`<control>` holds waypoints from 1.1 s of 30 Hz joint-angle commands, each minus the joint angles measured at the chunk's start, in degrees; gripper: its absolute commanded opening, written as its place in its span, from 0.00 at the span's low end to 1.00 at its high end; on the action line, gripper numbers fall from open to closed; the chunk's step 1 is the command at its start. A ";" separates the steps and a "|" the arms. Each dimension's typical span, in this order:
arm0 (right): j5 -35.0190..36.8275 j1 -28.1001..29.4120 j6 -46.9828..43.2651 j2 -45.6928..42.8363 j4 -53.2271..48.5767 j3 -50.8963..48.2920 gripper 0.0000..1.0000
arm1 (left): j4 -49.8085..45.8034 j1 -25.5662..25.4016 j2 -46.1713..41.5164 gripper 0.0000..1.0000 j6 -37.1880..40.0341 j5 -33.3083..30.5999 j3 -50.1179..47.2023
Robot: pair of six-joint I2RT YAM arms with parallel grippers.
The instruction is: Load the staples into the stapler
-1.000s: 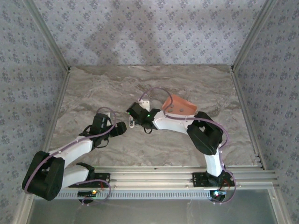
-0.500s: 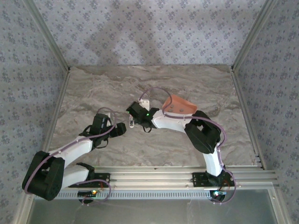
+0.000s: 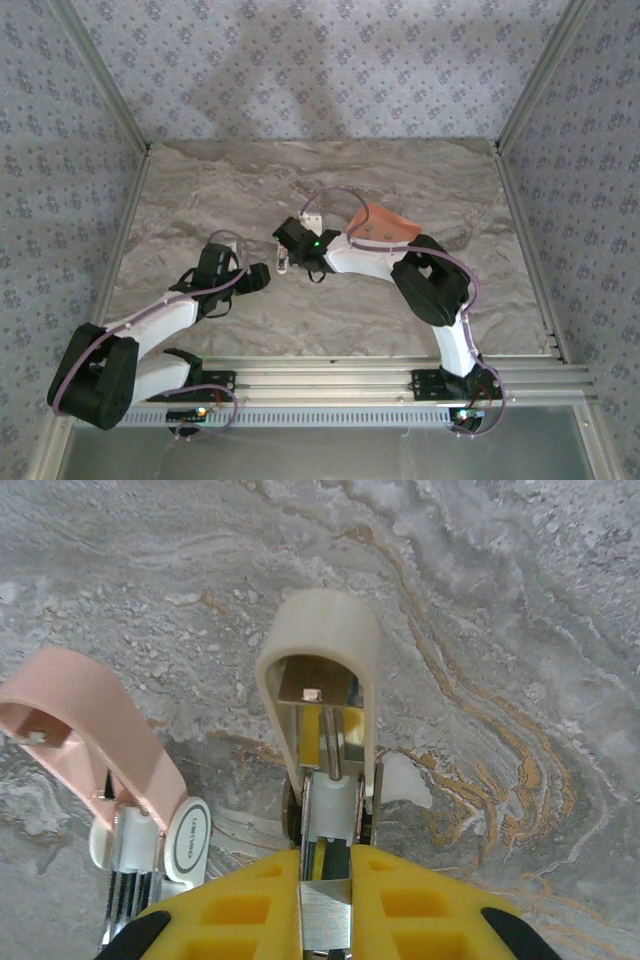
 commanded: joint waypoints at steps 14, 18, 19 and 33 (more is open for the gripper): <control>0.67 0.00 0.87 -0.30 -1.49 1.73 0.16 | -0.25 0.36 -0.01 0.86 1.12 -0.35 1.84; 2.18 0.27 0.01 -2.33 -1.25 1.65 0.16 | -0.43 0.38 -0.02 0.86 1.20 -0.26 2.02; 2.31 0.38 -0.06 -2.75 -1.02 1.48 0.16 | -0.40 0.38 -0.15 0.86 1.22 -0.23 2.01; -0.05 0.03 0.85 -1.27 -0.52 1.09 0.16 | -1.12 0.38 -0.45 0.86 1.55 -0.03 2.39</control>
